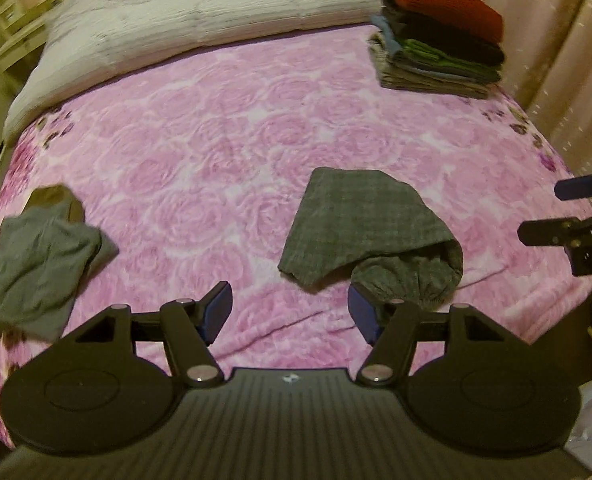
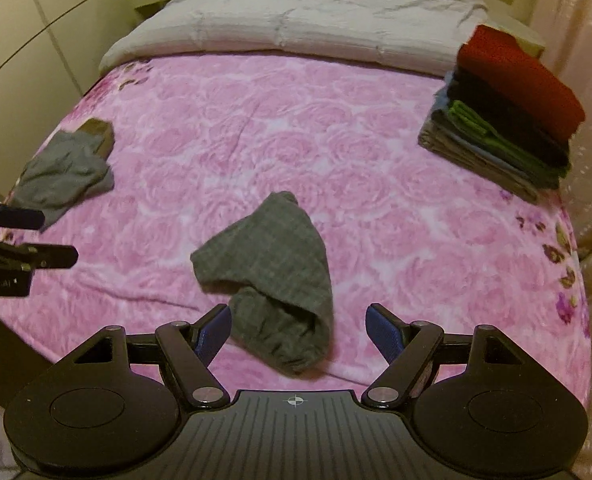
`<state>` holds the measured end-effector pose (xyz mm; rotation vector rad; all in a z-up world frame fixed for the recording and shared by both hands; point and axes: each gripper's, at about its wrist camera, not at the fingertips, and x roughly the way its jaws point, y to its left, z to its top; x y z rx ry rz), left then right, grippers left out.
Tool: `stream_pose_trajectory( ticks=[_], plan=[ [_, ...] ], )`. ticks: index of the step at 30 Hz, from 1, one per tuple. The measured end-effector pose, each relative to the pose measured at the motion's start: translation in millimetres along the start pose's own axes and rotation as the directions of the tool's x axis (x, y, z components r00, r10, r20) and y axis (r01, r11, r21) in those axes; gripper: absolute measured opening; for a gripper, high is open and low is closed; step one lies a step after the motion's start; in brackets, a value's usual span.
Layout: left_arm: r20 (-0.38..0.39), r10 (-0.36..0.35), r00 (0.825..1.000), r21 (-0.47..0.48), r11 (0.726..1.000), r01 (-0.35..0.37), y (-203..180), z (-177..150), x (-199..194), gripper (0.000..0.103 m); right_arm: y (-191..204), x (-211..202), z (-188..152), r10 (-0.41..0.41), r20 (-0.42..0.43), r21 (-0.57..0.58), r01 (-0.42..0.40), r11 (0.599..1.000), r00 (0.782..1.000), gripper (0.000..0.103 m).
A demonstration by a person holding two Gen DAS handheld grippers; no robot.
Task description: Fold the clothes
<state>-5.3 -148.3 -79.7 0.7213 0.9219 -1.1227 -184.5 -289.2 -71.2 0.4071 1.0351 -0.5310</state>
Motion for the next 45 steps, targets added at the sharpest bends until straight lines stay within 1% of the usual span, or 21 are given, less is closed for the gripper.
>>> stream_pose_trajectory(
  ticks=[6,12,17,21,26,30,34,37,38,41,44,45],
  plan=[
    [-0.010,-0.054,0.998,0.097,0.994,0.055,9.5,4.1,7.2,0.060,14.1,-0.3,-0.1,-0.055,-0.010,0.069,0.055,0.996,0.998,0.078],
    [-0.018,-0.094,0.995,0.161,0.982,0.096,17.4,3.8,12.5,0.060,23.5,2.5,-6.0,-0.086,-0.024,0.127,0.089,0.988,0.996,0.078],
    [-0.020,-0.097,0.995,0.190,0.977,0.099,19.7,2.2,16.2,0.060,29.2,2.4,-10.2,-0.095,-0.029,0.144,0.099,0.985,0.995,0.078],
    [-0.020,-0.101,0.995,0.182,0.978,0.103,19.4,1.9,14.9,0.060,29.1,1.4,-12.9,-0.093,-0.033,0.142,0.097,0.985,0.995,0.078],
    [-0.020,-0.079,0.997,0.152,0.985,0.081,10.6,1.2,14.9,0.060,20.9,0.5,-16.4,-0.075,-0.032,0.114,0.078,0.990,0.997,0.078],
    [-0.026,-0.064,0.998,0.131,0.989,0.067,1.2,-1.3,14.3,0.060,7.7,0.7,-21.9,-0.052,-0.033,0.096,0.055,0.994,0.998,0.078],
    [-0.026,-0.038,0.999,0.097,0.994,0.041,-4.0,-13.3,19.0,0.060,-8.9,4.8,-33.6,-0.031,-0.024,0.081,0.032,0.996,0.999,0.078],
    [-0.044,-0.023,0.999,0.067,0.997,0.026,-3.0,-26.6,31.5,0.060,-20.5,15.0,-48.0,-0.022,-0.020,0.070,0.023,0.997,1.000,0.078],
    [-0.060,-0.025,0.998,0.067,0.997,0.029,-2.3,-30.7,35.4,0.058,-22.4,19.5,-52.8,-0.026,-0.025,0.065,0.028,0.997,0.999,0.078],
    [-0.088,-0.033,0.996,0.064,0.997,0.039,2.0,-41.2,46.0,0.057,-24.5,31.5,-66.1,-0.014,-0.036,0.061,0.016,0.998,0.999,0.078],
    [-0.113,-0.047,0.992,0.076,0.996,0.056,9.3,-48.6,58.1,0.057,-17.8,46.9,-75.2,0.002,-0.052,0.057,0.001,0.998,0.999,0.077],
    [-0.122,-0.052,0.991,0.101,0.993,0.065,12.0,-49.6,65.7,0.057,-14.2,52.9,-77.6,0.002,-0.055,0.053,0.001,0.999,0.998,0.077]
  ],
)
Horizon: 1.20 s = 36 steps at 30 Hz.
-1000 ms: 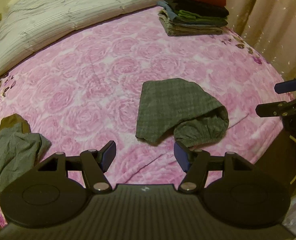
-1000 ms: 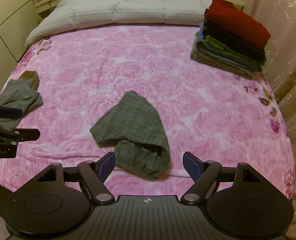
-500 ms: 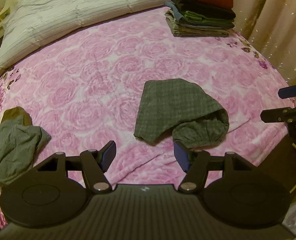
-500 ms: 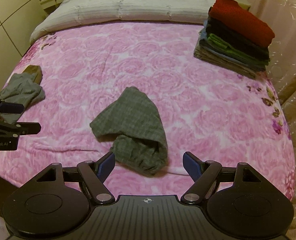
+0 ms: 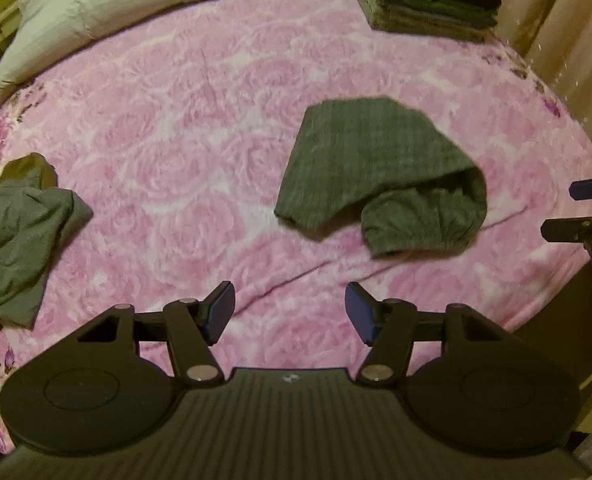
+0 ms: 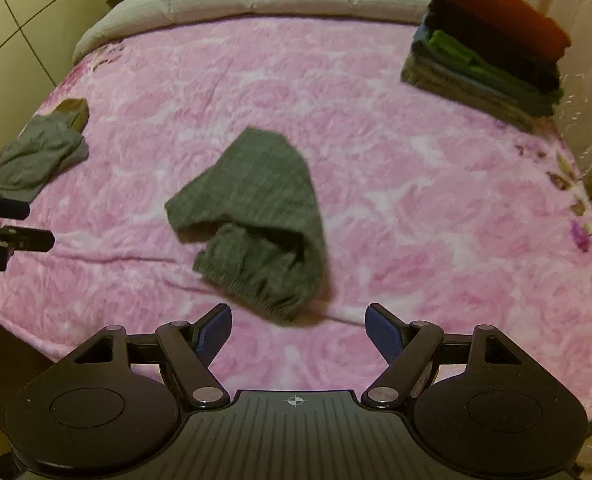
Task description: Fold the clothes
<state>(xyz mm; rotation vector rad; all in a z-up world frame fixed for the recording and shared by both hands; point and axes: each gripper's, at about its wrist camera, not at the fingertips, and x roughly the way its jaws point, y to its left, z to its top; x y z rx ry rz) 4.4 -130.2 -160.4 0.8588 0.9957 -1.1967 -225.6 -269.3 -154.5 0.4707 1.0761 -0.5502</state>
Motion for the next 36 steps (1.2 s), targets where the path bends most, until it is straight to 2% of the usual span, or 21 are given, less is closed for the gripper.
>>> stream_pose_trajectory(
  ticks=[2,6,8,12,15,16,17,18,22,24,26,28,30,31,32,33,34,36],
  plan=[
    [-0.024,-0.007,1.000,0.043,0.999,0.008,5.7,0.5,15.1,0.057,7.3,12.1,-3.1,-0.006,-0.010,0.003,0.006,1.000,1.000,0.077],
    [-0.094,-0.007,0.996,0.071,0.997,0.014,16.8,5.0,48.0,0.057,19.2,38.0,-5.8,-0.025,-0.042,0.043,0.027,0.999,0.999,0.077],
    [-0.117,-0.009,0.993,0.083,0.996,0.019,22.0,8.2,58.1,0.057,27.5,48.1,-5.1,-0.044,-0.058,0.060,0.047,0.997,0.997,0.074],
    [-0.142,-0.017,0.990,0.101,0.994,0.031,33.4,15.7,72.5,0.057,41.5,57.6,-0.4,-0.074,-0.063,0.100,0.080,0.992,0.995,0.071],
    [-0.149,-0.030,0.988,0.110,0.993,0.047,43.0,20.3,80.1,0.057,54.9,67.5,4.1,-0.098,-0.053,0.089,0.103,0.991,0.994,0.071],
    [-0.147,-0.035,0.989,0.113,0.992,0.052,46.4,21.6,82.5,0.057,59.7,71.4,5.3,-0.104,-0.048,0.077,0.108,0.991,0.993,0.069],
    [-0.145,-0.040,0.989,0.115,0.992,0.057,49.7,22.9,85.0,0.057,64.8,76.0,6.4,-0.108,-0.041,0.058,0.110,0.992,0.993,0.062],
    [-0.142,-0.046,0.989,0.118,0.991,0.063,52.0,23.5,87.1,0.057,69.9,81.7,7.6,-0.112,-0.035,0.036,0.113,0.993,0.993,0.058],
    [-0.130,-0.072,0.989,0.128,0.988,0.089,60.5,21.3,97.1,0.057,98.6,109.8,6.0,-0.151,0.007,-0.134,0.150,0.980,0.989,0.058],
    [-0.124,-0.083,0.989,0.130,0.987,0.099,64.0,18.6,103.3,0.057,111.8,123.7,1.3,-0.169,0.035,-0.238,0.172,0.956,0.985,0.058],
    [-0.120,-0.092,0.988,0.127,0.986,0.108,66.9,15.0,109.8,0.057,124.0,139.1,-6.7,-0.203,0.065,-0.356,0.213,0.910,0.977,0.058],
    [-0.118,-0.099,0.988,0.118,0.987,0.113,68.6,11.6,116.0,0.057,135.4,155.7,-18.6,-0.237,0.107,-0.480,0.259,0.838,0.966,0.058],
    [-0.117,-0.105,0.988,0.107,0.987,0.117,70.4,8.3,123.6,0.057,140.8,170.3,-29.1,-0.265,0.159,-0.586,0.307,0.750,0.951,0.058],
    [-0.117,-0.105,0.988,0.102,0.988,0.117,70.9,7.3,126.2,0.057,138.8,173.6,-31.0,-0.250,0.170,-0.617,0.301,0.728,0.953,0.035],
    [-0.117,-0.105,0.988,0.097,0.988,0.117,71.3,6.3,128.9,0.056,136.2,175.9,-31.7,-0.226,0.177,-0.641,0.286,0.712,0.958,0.021],
    [-0.107,-0.110,0.988,0.095,0.988,0.120,72.2,7.4,128.7,0.055,128.4,170.1,-26.5,-0.186,0.185,-0.607,0.261,0.750,0.965,0.021],
    [-0.096,-0.115,0.989,0.092,0.988,0.124,73.1,8.5,128.6,0.054,118.4,160.7,-18.7,-0.140,0.197,-0.546,0.227,0.806,0.970,0.019],
    [-0.075,-0.125,0.989,0.087,0.988,0.131,74.8,10.7,128.2,0.054,82.0,129.5,3.8,-0.046,0.231,-0.311,0.119,0.943,0.972,0.018]
  ],
)
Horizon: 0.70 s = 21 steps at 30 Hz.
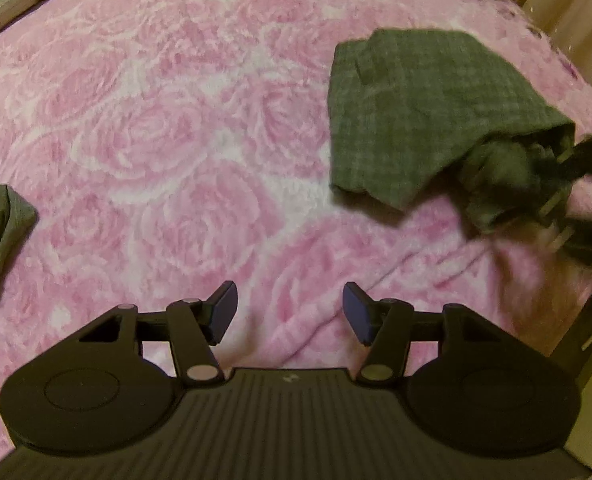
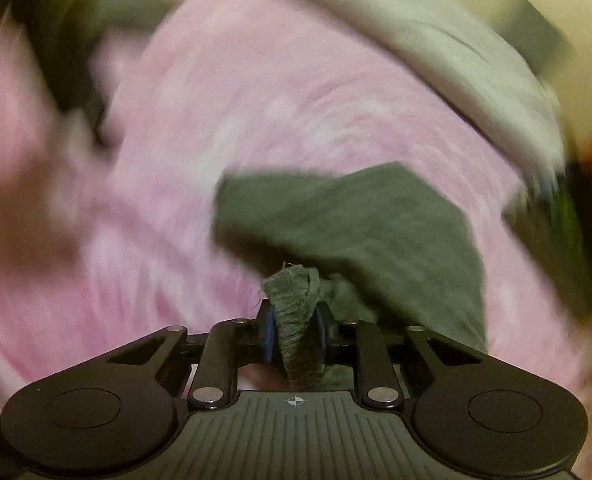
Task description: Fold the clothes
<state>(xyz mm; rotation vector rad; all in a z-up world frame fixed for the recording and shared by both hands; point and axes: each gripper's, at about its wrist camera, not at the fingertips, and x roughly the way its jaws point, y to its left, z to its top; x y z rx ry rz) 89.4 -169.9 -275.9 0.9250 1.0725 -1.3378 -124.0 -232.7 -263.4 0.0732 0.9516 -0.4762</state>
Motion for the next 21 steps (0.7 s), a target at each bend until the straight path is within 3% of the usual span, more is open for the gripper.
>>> stream_pose_trajectory(
  ticks=[1,3,7,10,12,15,18,21],
  plan=[
    [0.008,-0.002,1.000,0.001,1.000,0.002,0.5,2.3,0.1,0.054,-26.4,-14.8,6.7,0.024,0.044,0.147,-0.030,0.989,0.999,0.018],
    [0.033,-0.004,0.999,0.010,1.000,0.004,-0.7,10.5,-1.8,0.054,-81.9,-45.3,8.8,0.027,0.144,0.389,-0.082,0.918,0.989,0.018],
    [0.095,-0.025,0.995,0.062,0.998,0.019,-14.1,32.4,-3.6,0.054,-181.6,-89.5,-15.4,-0.059,0.264,0.708,-0.152,0.690,0.963,0.017],
    [0.121,-0.041,0.992,0.108,0.994,0.028,-30.8,45.8,3.6,0.054,-232.0,-99.2,-44.8,-0.106,0.225,0.832,-0.134,0.539,0.969,0.017],
    [0.130,-0.053,0.990,0.143,0.989,0.034,-46.7,55.0,11.7,0.054,-250.3,-97.9,-61.4,-0.116,0.172,0.868,-0.095,0.488,0.978,0.017],
    [0.134,-0.078,0.988,0.185,0.981,0.053,-70.7,64.9,20.3,0.054,-259.0,-94.5,-76.6,-0.075,0.188,0.887,-0.136,0.442,0.979,0.017],
    [0.139,-0.093,0.986,0.186,0.980,0.066,-87.1,70.4,23.7,0.054,-255.9,-97.4,-64.2,-0.023,0.229,0.856,-0.190,0.481,0.973,0.017],
    [0.141,-0.084,0.986,0.141,0.988,0.064,-88.7,70.9,17.1,0.054,-257.0,-107.5,-26.8,0.058,0.316,0.786,-0.296,0.543,0.947,0.017]
  ],
)
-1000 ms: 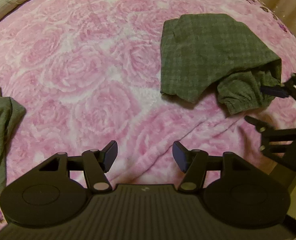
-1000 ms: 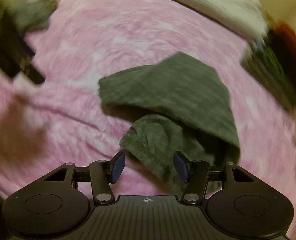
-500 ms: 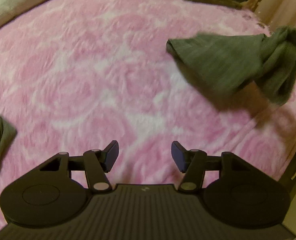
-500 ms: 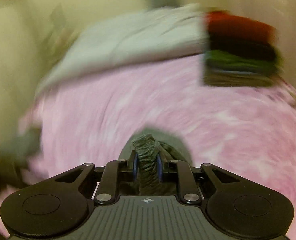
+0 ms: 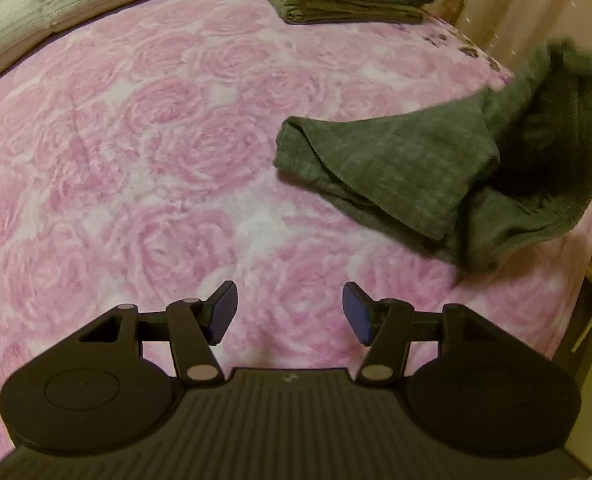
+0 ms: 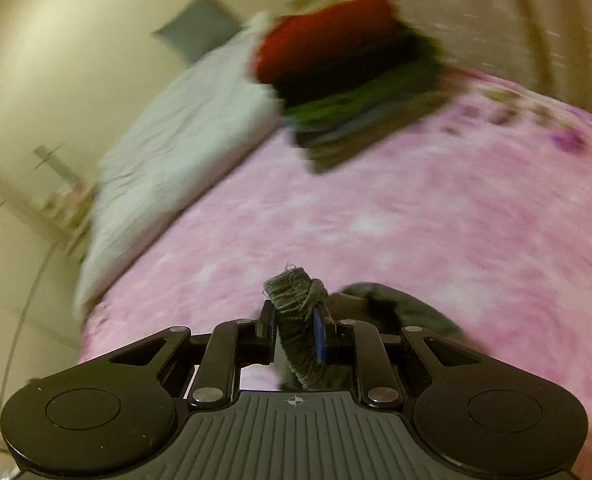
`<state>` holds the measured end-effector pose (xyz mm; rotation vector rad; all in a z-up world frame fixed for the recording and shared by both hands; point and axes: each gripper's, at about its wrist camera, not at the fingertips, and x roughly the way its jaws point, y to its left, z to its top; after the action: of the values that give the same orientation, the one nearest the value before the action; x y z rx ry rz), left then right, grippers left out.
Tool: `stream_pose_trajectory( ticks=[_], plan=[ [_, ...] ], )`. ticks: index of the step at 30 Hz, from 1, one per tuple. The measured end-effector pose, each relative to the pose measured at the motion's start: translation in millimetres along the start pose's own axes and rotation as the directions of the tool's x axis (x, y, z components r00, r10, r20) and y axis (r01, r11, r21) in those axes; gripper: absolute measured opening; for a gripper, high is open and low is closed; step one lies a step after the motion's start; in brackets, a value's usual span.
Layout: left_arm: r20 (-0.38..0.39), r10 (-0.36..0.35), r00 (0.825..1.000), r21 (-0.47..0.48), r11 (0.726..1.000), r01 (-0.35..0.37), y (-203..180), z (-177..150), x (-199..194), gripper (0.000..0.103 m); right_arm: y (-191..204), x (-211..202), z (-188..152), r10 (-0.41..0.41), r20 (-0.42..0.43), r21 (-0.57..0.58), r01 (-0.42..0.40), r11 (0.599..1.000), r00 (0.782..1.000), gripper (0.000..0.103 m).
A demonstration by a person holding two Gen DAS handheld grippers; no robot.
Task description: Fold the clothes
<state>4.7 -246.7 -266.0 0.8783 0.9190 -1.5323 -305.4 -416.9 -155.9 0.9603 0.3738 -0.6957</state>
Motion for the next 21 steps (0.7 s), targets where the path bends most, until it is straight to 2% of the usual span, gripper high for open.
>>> stream_pose_trajectory(
  ticks=[2,4,6,9,10,11,12,13,14,15,17,18,21],
  plan=[
    [0.003,0.022,1.000,-0.030,0.999,-0.022,2.2,-0.2,-8.4,0.054,31.0,6.6,16.9,0.102,-0.013,-0.044,-0.103,0.994,0.995,0.016],
    [0.020,0.049,0.999,-0.060,0.997,-0.047,8.3,-1.4,-23.1,0.054,62.4,11.5,36.0,0.222,-0.020,-0.073,-0.223,0.972,0.975,0.016],
    [0.043,0.076,0.996,-0.100,0.992,-0.071,15.1,-2.9,-40.8,0.054,90.1,12.0,54.8,0.344,-0.018,-0.089,-0.345,0.934,0.939,0.016],
    [0.073,0.127,0.989,-0.167,0.979,-0.113,25.8,-9.8,-66.1,0.054,111.6,3.6,79.6,0.531,0.022,-0.063,-0.529,0.846,0.847,0.016],
    [0.080,0.144,0.986,-0.196,0.973,-0.126,29.1,-14.0,-74.3,0.055,112.3,3.1,87.5,0.543,0.034,-0.044,-0.542,0.839,0.839,0.016],
    [0.081,0.156,0.984,-0.216,0.967,-0.135,30.8,-18.0,-79.0,0.055,111.3,4.0,95.3,0.537,0.045,-0.021,-0.537,0.843,0.842,0.017],
    [0.081,0.168,0.982,-0.235,0.961,-0.145,32.6,-21.9,-83.8,0.055,107.1,8.6,101.7,0.487,0.042,-0.006,-0.487,0.873,0.872,0.017],
    [0.075,0.181,0.981,-0.253,0.955,-0.157,33.4,-27.0,-86.4,0.055,101.5,14.8,107.4,0.415,0.033,0.005,-0.415,0.910,0.909,0.043],
    [0.065,0.190,0.980,-0.269,0.949,-0.166,33.3,-32.2,-87.3,0.055,95.0,20.4,110.5,0.315,0.034,0.016,-0.315,0.949,0.949,0.086],
    [0.057,0.192,0.980,-0.278,0.946,-0.169,33.2,-37.2,-87.4,0.055,86.7,24.7,109.8,0.203,0.050,0.020,-0.204,0.979,0.978,0.092],
    [0.032,0.190,0.981,-0.293,0.940,-0.173,30.0,-46.7,-84.6,0.055,62.8,33.7,102.4,0.045,0.029,0.038,-0.046,0.998,0.999,0.091],
    [0.019,0.187,0.982,-0.296,0.939,-0.173,26.8,-49.7,-82.5,0.055,49.5,38.4,95.6,-0.017,-0.002,0.061,0.017,0.998,1.000,0.091],
    [-0.011,0.177,0.984,-0.296,0.939,-0.172,18.6,-57.2,-72.1,0.055,24.1,51.0,52.5,-0.089,-0.132,0.105,0.103,0.989,0.987,0.091]
  ],
)
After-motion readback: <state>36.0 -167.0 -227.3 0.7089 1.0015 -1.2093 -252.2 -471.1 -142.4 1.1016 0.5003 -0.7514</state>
